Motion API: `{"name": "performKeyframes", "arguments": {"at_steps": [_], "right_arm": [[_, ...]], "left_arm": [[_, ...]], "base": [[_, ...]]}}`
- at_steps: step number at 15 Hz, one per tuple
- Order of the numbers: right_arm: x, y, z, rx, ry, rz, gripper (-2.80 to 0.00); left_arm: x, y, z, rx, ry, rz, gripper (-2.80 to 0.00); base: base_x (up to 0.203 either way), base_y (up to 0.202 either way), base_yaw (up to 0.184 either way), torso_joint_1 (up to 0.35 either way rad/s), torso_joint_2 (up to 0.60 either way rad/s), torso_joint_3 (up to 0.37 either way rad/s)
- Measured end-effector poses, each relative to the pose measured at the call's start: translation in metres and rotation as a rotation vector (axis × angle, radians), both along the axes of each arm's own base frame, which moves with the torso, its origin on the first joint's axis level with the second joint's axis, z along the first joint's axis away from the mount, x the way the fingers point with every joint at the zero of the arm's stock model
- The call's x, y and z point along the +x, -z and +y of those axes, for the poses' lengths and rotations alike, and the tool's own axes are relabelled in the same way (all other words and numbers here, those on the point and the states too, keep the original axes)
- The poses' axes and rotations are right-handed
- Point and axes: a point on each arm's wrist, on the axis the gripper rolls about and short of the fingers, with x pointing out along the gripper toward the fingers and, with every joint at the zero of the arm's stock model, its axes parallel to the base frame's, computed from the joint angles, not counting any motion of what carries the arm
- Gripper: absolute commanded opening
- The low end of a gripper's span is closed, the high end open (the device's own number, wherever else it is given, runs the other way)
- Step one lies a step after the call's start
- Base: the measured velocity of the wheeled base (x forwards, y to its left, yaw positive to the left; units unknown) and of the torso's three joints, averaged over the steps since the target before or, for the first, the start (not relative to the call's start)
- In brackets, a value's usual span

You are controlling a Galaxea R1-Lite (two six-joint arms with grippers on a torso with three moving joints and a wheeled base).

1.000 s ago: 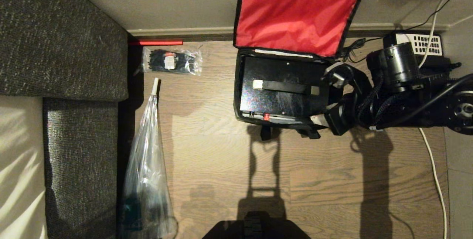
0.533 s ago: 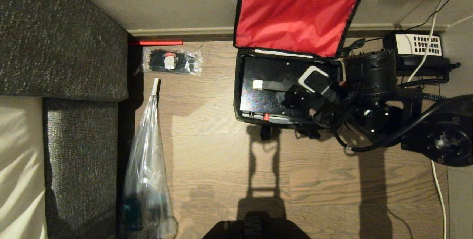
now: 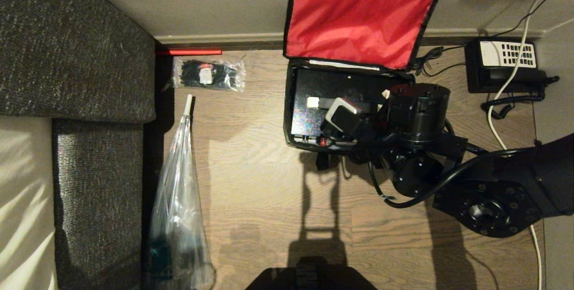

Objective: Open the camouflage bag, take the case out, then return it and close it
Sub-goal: Grip the handle

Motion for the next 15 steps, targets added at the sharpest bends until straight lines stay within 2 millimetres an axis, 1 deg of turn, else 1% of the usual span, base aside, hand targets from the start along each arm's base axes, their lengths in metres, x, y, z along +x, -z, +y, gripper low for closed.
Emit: {"name": "performKeyframes", "arguments": {"at_steps": [4, 6, 7, 9, 12, 15], "right_arm": [[0.006, -0.004, 0.008, -0.218, 0.042, -0.144, 0.0], [0.009, -0.003, 0.01, -0.266, 0.077, -0.206, 0.0], [0.01, 0.001, 0.011, -0.285, 0.095, -0.203, 0.0], [0.013, 0.011, 0.013, -0.293, 0.116, -0.18, 0.0], [0.019, 0.023, 0.017, -0.256, 0.156, -0.152, 0.0], [0.025, 0.03, 0.022, -0.193, 0.154, -0.164, 0.0]], "left_arm": [[0.0, 0.0, 0.0, 0.0, 0.0, 0.0, -2.8], [0.0, 0.0, 0.0, 0.0, 0.0, -0.001, -2.8], [0.0, 0.0, 0.0, 0.0, 0.0, 0.0, -2.8], [0.0, 0.0, 0.0, 0.0, 0.0, 0.0, -2.8], [0.0, 0.0, 0.0, 0.0, 0.0, -0.001, -2.8], [0.0, 0.0, 0.0, 0.0, 0.0, 0.0, -2.8]], "base": [[0.0, 0.0, 0.0, 0.0, 0.0, 0.0], [0.0, 0.0, 0.0, 0.0, 0.0, 0.0], [0.0, 0.0, 0.0, 0.0, 0.0, 0.0], [0.0, 0.0, 0.0, 0.0, 0.0, 0.0], [0.0, 0.0, 0.0, 0.0, 0.0, 0.0], [0.0, 0.0, 0.0, 0.0, 0.0, 0.0]]}}
